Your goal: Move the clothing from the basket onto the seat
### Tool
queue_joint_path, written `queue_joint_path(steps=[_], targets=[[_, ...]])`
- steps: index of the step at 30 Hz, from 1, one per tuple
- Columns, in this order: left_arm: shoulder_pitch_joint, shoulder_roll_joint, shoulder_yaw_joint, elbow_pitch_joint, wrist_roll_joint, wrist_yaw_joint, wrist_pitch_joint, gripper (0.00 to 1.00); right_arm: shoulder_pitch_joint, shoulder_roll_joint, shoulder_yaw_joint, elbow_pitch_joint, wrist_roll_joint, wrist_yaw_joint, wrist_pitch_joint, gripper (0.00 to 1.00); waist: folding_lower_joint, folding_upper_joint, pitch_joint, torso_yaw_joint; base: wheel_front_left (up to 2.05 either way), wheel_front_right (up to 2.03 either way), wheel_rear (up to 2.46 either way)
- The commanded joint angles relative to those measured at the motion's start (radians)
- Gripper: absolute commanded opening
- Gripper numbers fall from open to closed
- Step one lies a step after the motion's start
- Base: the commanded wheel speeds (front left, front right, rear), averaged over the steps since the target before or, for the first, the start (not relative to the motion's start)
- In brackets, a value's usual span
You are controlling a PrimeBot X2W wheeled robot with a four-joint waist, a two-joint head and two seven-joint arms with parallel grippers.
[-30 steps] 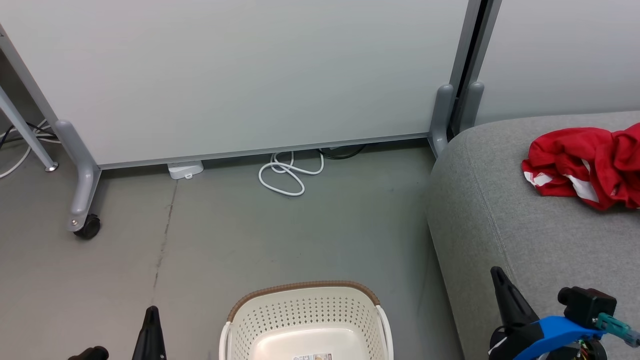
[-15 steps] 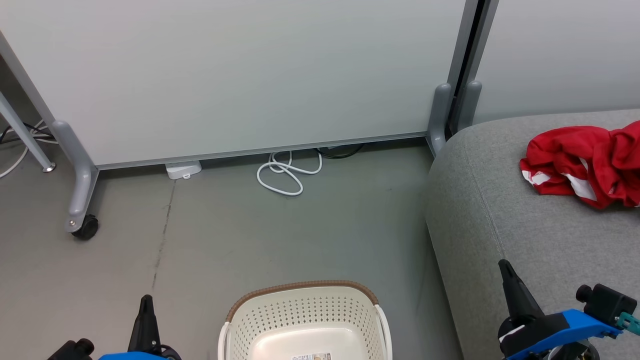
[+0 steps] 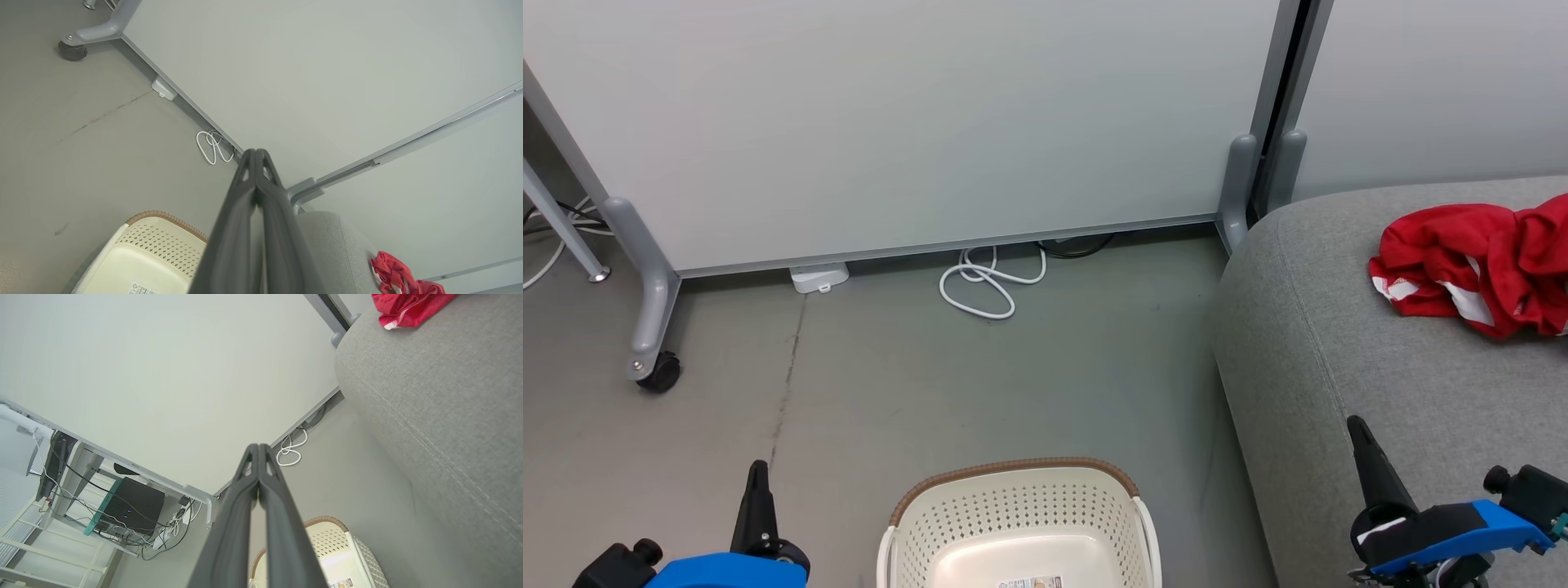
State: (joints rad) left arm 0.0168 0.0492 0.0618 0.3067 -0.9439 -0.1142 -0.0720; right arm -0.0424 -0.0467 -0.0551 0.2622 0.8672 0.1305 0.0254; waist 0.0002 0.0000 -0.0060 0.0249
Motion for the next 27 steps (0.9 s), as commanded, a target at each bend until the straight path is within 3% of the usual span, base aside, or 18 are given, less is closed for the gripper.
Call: queue_joint_path(steps=[1, 27], targets=[[-0.030, 0.002, 0.010, -0.016, -0.030, -0.006, 0.008, 0.00, -0.031, -0.004, -0.005, -0.016, 0.037, 0.000, 0.004, 0.00, -0.0001, 0.0000, 0.000, 0.000, 0.00, 0.00, 0.00], [-0.074, 0.002, 0.028, -0.037, -0.291, -0.012, 0.081, 0.00, -0.049, -0.004, -0.028, -0.018, 0.327, 0.000, 0.039, 0.00, -0.0001, 0.0000, 0.003, -0.008, 0.00, 0.00, 0.00]])
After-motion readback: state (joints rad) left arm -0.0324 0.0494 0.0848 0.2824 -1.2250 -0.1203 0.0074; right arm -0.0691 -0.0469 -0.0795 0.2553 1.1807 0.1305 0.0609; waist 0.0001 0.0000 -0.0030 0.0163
